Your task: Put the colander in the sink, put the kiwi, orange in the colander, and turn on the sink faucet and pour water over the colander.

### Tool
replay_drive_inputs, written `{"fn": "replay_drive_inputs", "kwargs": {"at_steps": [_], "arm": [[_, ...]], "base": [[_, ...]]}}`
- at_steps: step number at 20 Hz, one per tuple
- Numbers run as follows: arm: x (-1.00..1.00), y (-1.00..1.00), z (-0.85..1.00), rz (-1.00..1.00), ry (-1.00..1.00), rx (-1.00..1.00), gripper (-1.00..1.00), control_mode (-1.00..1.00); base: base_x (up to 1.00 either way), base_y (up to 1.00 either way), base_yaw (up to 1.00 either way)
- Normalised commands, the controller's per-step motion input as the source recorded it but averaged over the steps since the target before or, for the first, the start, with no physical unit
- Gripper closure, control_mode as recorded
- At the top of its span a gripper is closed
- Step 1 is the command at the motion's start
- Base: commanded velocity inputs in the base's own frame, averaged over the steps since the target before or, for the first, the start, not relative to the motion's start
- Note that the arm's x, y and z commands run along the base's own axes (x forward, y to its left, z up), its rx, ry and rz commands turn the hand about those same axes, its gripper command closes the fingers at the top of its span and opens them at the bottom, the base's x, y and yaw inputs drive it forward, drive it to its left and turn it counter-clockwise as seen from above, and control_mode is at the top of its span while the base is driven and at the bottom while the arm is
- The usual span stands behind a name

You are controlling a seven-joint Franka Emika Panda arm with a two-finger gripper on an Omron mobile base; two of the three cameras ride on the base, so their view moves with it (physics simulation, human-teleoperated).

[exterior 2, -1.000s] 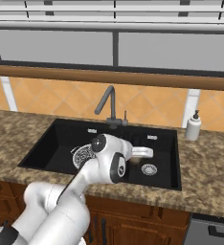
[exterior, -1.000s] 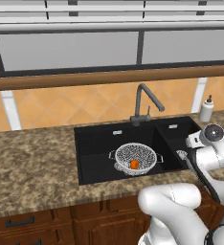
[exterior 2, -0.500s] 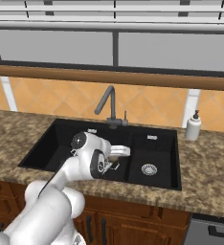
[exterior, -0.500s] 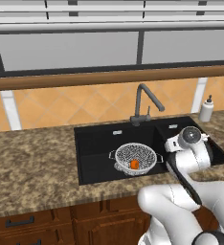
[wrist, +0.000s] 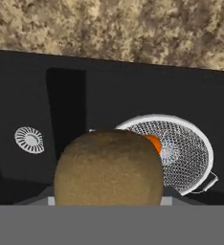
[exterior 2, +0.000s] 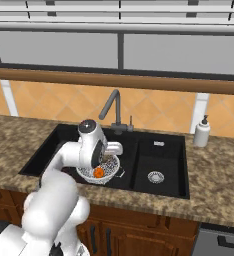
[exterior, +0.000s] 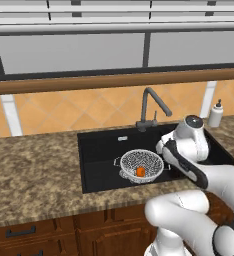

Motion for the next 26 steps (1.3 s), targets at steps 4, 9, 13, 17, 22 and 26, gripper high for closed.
{"fn": "replay_drive_inputs", "kwargs": {"at_steps": [4,9,13,17,22,26], "arm": [[0.3,1.0,-0.52,-0.07,0.0,0.0,1.0,-1.0],[0.11,0.72,-0.59,-0.36,0.0,-0.03,1.0,-1.0],[0.37,0.11,-0.66,-0.15,0.02,0.0,1.0,-1.0],[0.5,-0.01,-0.56,-0.02,0.12,0.0,1.0,-1.0],[0.58,0.05,-0.37,-0.07,0.13,0.0,1.0,-1.0],[0.6,0.01,-0.2,-0.09,0.06,0.0,1.0,-1.0]], "base": [[0.0,0.0,0.0],[0.0,0.0,0.0],[0.0,0.0,0.0],[0.0,0.0,0.0],[0.0,0.0,0.0],[0.0,0.0,0.0]]}}
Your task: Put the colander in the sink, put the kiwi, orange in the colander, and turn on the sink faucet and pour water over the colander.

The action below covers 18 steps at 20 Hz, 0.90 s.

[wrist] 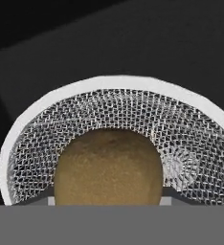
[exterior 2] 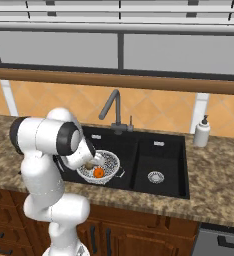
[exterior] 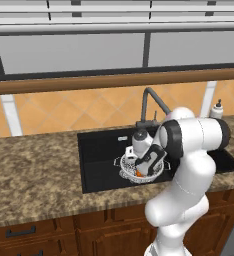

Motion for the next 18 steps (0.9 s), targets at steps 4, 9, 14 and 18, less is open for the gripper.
{"fn": "replay_drive_inputs", "kwargs": {"at_steps": [4,9,14,18], "arm": [[0.65,0.03,-0.29,-0.12,0.04,0.0,1.0,-1.0],[0.59,0.15,-0.46,-0.12,0.05,0.0,1.0,-1.0],[0.17,0.05,-0.47,-0.09,0.01,0.0,1.0,-1.0],[-0.15,-0.03,-0.21,-0.07,-0.04,0.02,-1.0,-1.0]], "base": [[0.0,0.0,0.0],[0.0,0.0,0.0],[0.0,0.0,0.0],[0.0,0.0,0.0]]}}
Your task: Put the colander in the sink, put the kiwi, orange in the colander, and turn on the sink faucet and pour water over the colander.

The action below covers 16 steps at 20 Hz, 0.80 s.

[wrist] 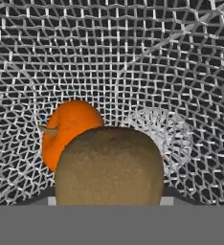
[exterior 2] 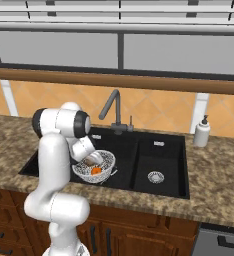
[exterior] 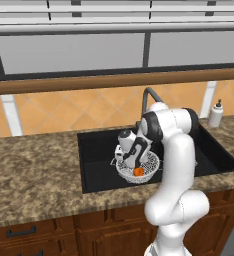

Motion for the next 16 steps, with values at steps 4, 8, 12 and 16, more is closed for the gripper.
{"fn": "replay_drive_inputs", "kwargs": {"at_steps": [4,8,12,16], "arm": [[-0.67,-0.54,0.0,0.0,-0.15,0.22,-1.0,-1.0],[-0.46,-0.57,0.14,0.0,-0.08,0.25,-1.0,-1.0],[-0.14,-0.33,0.33,-0.07,-0.09,0.21,-1.0,-1.0],[-0.01,-0.15,0.59,-0.2,-0.14,0.15,-1.0,-1.0]], "base": [[0.0,0.0,0.0],[0.0,0.0,0.0],[0.0,0.0,0.0],[0.0,0.0,0.0]]}}
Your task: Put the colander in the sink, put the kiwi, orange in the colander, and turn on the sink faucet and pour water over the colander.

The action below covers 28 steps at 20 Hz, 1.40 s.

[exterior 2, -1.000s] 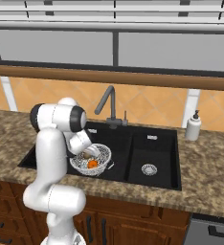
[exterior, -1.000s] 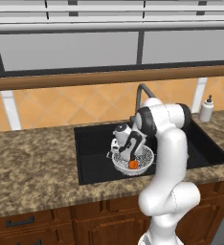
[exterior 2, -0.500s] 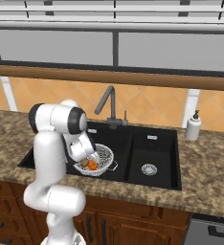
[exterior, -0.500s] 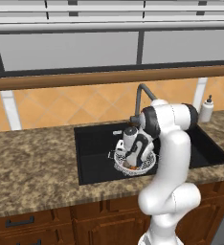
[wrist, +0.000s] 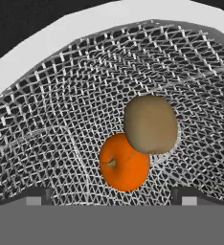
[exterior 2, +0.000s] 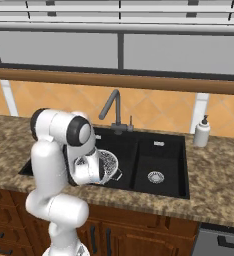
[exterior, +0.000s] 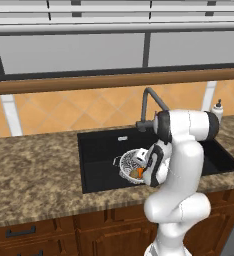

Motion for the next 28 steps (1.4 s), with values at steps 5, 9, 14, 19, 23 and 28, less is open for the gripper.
{"fn": "replay_drive_inputs", "kwargs": {"at_steps": [5,9,14,19,23,28], "arm": [[0.0,-0.01,0.94,-0.18,-0.04,0.11,-1.0,-1.0],[0.0,0.0,1.0,-0.07,0.0,0.05,-1.0,-1.0],[-0.06,-0.15,1.0,0.0,0.01,0.07,-1.0,-1.0],[-0.36,-0.46,1.0,0.0,-0.02,0.15,-1.0,-1.0],[-0.27,-0.35,1.0,0.0,0.0,0.17,-1.0,-1.0],[-0.3,-0.41,1.0,0.04,0.06,0.13,-1.0,-1.0]], "base": [[0.0,0.0,0.0],[0.0,0.0,0.0],[0.0,0.0,0.0],[0.0,0.0,0.0],[0.0,0.0,0.0],[0.0,0.0,0.0]]}}
